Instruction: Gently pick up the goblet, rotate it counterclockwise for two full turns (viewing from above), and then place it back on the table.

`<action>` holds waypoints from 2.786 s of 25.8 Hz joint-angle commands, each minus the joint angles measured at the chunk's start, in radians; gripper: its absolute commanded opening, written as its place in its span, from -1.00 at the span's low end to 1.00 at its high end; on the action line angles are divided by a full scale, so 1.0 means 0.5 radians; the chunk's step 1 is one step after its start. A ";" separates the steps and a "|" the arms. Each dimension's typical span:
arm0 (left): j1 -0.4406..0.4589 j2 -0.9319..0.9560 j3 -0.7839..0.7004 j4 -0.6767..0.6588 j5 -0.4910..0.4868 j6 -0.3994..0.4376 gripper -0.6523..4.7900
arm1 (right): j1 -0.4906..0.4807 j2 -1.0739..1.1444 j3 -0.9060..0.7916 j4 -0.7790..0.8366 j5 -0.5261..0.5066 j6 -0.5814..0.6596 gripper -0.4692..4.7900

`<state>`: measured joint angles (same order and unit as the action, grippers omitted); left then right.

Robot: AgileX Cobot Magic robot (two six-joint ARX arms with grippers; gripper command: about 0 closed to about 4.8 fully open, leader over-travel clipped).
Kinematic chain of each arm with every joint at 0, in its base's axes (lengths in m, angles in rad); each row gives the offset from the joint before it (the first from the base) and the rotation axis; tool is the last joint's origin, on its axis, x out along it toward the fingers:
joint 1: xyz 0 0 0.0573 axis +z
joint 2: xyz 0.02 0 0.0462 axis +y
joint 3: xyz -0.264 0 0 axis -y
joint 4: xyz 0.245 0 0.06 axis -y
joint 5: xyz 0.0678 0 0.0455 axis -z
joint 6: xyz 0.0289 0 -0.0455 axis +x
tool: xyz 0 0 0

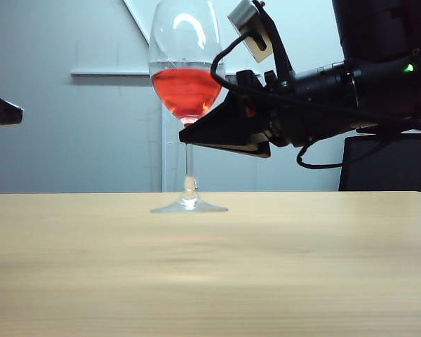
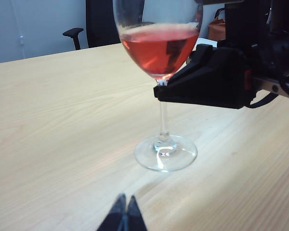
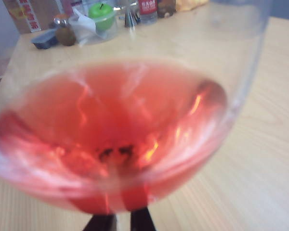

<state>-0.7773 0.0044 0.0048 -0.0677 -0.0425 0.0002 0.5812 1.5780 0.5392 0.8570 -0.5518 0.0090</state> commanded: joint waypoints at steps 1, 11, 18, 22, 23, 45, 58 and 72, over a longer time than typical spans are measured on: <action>-0.002 0.003 0.008 0.018 0.002 0.000 -0.78 | -0.024 -0.066 0.015 -0.026 -0.026 -0.005 -0.84; -0.002 0.003 0.008 0.018 0.002 0.000 -0.78 | -0.144 -0.310 0.025 -0.510 0.096 -0.091 -0.84; -0.002 0.003 0.008 0.018 0.002 0.000 -0.78 | -0.150 -0.363 0.026 -0.674 0.339 -0.084 -0.84; -0.002 0.003 0.008 0.018 0.003 0.000 -0.78 | -0.150 -0.364 0.026 -0.673 0.454 -0.071 -0.84; -0.002 0.003 0.008 0.018 0.002 0.000 -0.78 | -0.150 -0.365 0.026 -0.673 0.486 -0.071 -0.84; -0.002 0.003 0.008 0.018 0.003 0.000 -0.78 | -0.153 -0.370 0.024 -0.506 1.109 0.520 -0.84; -0.002 0.003 0.008 0.018 0.003 0.000 -0.78 | -0.153 -0.369 0.023 -0.197 1.170 0.732 -0.84; -0.002 0.003 0.008 0.018 0.003 0.000 -0.78 | -0.153 -0.356 0.023 0.182 0.780 0.828 -0.84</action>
<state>-0.7773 0.0044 0.0048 -0.0677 -0.0425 -0.0002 0.5030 1.4090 0.5415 0.8574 -0.1120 0.4198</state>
